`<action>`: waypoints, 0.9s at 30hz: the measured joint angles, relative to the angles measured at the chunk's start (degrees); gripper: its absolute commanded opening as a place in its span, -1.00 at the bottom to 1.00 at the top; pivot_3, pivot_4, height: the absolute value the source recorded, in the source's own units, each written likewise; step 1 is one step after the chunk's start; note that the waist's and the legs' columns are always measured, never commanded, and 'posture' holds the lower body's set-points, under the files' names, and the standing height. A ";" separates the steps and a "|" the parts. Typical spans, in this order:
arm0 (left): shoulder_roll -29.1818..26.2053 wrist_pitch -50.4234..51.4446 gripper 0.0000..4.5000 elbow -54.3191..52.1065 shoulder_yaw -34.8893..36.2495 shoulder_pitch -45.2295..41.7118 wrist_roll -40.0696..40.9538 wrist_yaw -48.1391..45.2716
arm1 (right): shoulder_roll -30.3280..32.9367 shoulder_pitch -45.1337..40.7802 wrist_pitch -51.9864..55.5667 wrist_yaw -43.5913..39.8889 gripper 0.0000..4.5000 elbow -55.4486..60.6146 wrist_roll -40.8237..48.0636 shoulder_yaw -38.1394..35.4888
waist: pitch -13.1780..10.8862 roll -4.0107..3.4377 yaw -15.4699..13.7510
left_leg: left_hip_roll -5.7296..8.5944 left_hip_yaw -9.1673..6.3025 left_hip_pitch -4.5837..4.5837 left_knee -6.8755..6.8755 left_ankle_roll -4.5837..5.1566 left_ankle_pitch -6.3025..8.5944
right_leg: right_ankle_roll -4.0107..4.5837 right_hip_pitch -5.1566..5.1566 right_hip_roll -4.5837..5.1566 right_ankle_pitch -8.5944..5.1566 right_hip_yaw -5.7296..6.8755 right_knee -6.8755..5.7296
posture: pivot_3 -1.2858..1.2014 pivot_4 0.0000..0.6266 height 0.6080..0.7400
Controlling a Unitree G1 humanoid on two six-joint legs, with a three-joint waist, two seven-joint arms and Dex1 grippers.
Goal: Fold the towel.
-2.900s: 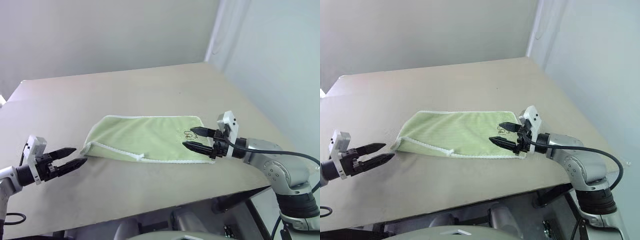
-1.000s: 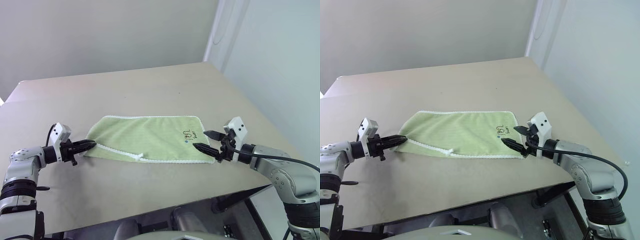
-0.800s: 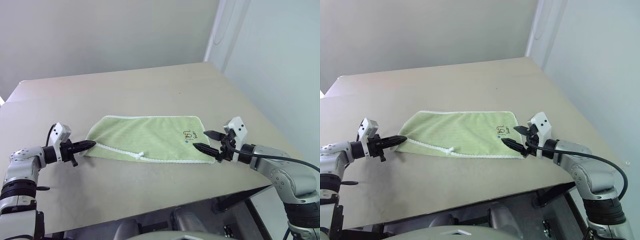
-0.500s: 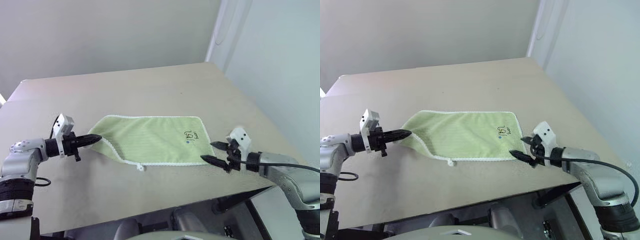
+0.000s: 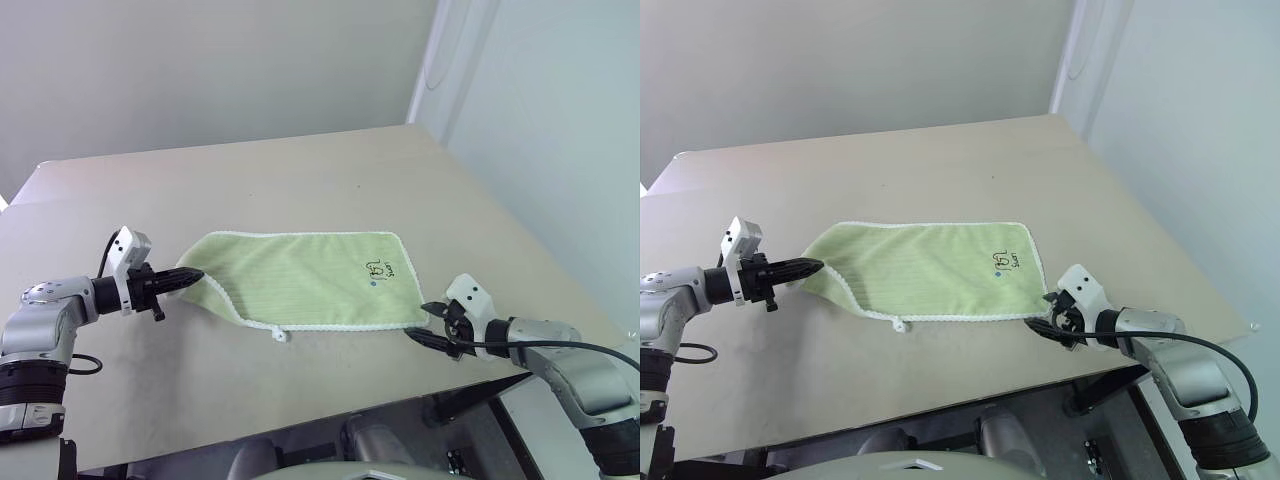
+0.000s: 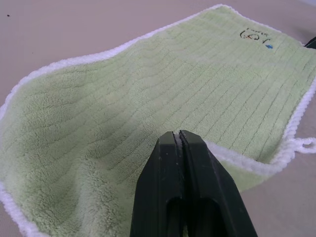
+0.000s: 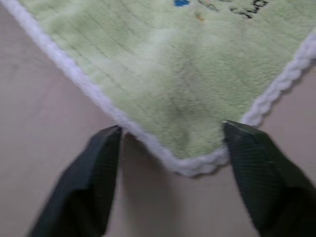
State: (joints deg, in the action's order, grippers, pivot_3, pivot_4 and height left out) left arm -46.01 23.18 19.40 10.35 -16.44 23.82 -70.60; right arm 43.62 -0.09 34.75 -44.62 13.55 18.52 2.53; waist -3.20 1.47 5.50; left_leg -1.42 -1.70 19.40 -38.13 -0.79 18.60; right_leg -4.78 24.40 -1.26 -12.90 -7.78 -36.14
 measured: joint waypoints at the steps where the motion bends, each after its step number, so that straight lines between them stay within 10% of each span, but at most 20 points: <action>1: 0.04 -0.02 -1.00 0.00 0.00 0.00 -0.01 0.14 | 0.01 0.00 -0.73 0.00 -0.13 -0.33 -0.58 0.06 | 0.00 0.00 0.00 | 0.00 0.00 -0.01 0.00 0.00 0.00 | 0.00 0.00 0.00 0.00 0.00 -0.01 | 0.03 -1.00 1.00; 6: 0.08 -0.47 -1.00 1.05 0.00 -0.01 -0.02 0.30 | 0.01 0.29 -2.15 -0.37 -0.97 -0.36 -1.53 0.06 | 0.00 0.00 0.00 | 0.00 0.00 -0.01 0.00 0.00 0.00 | 0.00 0.00 0.00 0.00 0.00 -0.02 | 0.03 -1.00 1.00; 18: 1.71 -0.10 -1.00 13.07 7.71 -12.70 4.40 5.41 | 0.05 -10.79 2.13 -1.78 -0.99 4.70 9.13 -11.53 | -0.01 0.03 -0.02 | 0.01 -0.03 -0.04 -0.09 0.00 0.00 | -0.04 -0.11 -0.01 0.04 0.01 -0.05 | 0.03 -1.00 1.00; 27: 8.52 -11.02 -1.00 28.65 10.38 -29.24 1.38 18.01 | -7.40 -30.85 -3.26 6.42 -0.99 -16.57 1.50 -7.06 | 0.00 0.03 -0.05 | 0.04 -0.04 0.03 -0.04 0.00 0.00 | 0.02 -0.06 -0.01 0.33 0.01 0.00 | 0.03 -1.00 1.00</action>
State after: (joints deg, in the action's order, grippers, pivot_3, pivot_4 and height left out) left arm -37.49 12.16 48.05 20.72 -45.67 25.20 -52.59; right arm 36.22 -30.95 31.48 -38.20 -3.02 20.02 -4.53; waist -3.20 1.50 5.45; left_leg -1.38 -1.74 19.43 -38.17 -0.79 18.60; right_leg -4.76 24.34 -1.26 -12.57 -7.77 -36.14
